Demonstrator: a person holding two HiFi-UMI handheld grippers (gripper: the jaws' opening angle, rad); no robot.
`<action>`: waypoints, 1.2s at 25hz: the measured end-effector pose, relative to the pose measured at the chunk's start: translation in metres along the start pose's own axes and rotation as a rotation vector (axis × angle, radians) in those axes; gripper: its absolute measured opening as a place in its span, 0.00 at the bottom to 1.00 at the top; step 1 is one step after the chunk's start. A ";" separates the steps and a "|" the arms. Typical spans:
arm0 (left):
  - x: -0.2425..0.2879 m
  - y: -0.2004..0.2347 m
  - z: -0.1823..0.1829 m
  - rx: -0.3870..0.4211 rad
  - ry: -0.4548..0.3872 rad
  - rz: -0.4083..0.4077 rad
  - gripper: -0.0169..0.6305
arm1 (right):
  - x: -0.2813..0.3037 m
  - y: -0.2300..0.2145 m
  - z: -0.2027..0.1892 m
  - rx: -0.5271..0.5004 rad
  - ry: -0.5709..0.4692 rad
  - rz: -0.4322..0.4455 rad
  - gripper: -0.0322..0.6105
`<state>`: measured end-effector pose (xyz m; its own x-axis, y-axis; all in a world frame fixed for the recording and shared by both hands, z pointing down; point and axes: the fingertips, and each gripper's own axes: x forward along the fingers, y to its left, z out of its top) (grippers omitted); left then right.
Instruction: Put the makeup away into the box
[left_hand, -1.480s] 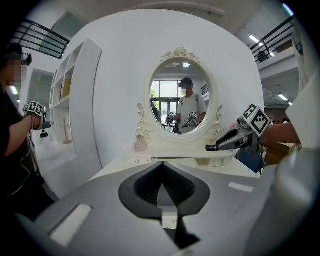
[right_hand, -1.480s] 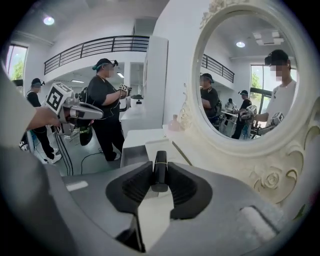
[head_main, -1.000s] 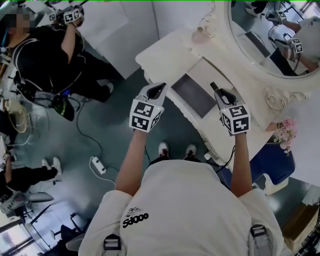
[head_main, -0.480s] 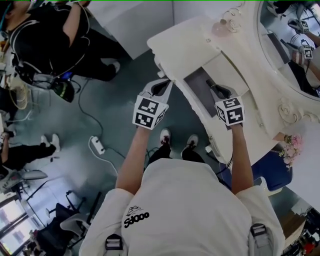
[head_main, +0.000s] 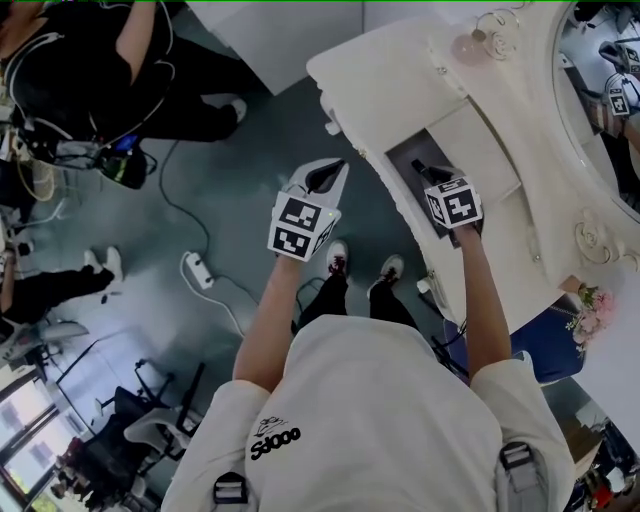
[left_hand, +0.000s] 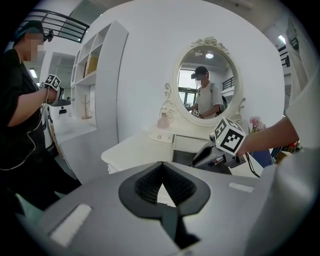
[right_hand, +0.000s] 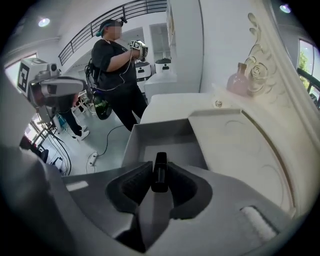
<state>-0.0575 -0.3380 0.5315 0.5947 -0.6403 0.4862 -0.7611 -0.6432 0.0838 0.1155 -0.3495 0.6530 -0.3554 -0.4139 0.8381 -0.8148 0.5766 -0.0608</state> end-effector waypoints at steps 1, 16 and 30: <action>-0.001 0.001 -0.003 -0.002 0.007 -0.001 0.05 | 0.003 0.001 -0.001 0.002 0.007 0.002 0.20; -0.009 0.008 -0.018 -0.044 0.003 -0.047 0.06 | 0.036 0.002 -0.012 0.021 0.049 0.015 0.23; -0.015 0.005 0.041 0.052 -0.084 -0.041 0.06 | -0.071 -0.028 0.030 0.077 -0.226 -0.187 0.19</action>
<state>-0.0596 -0.3486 0.4889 0.6465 -0.6443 0.4085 -0.7224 -0.6892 0.0562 0.1501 -0.3576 0.5793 -0.2819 -0.6593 0.6970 -0.9051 0.4238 0.0348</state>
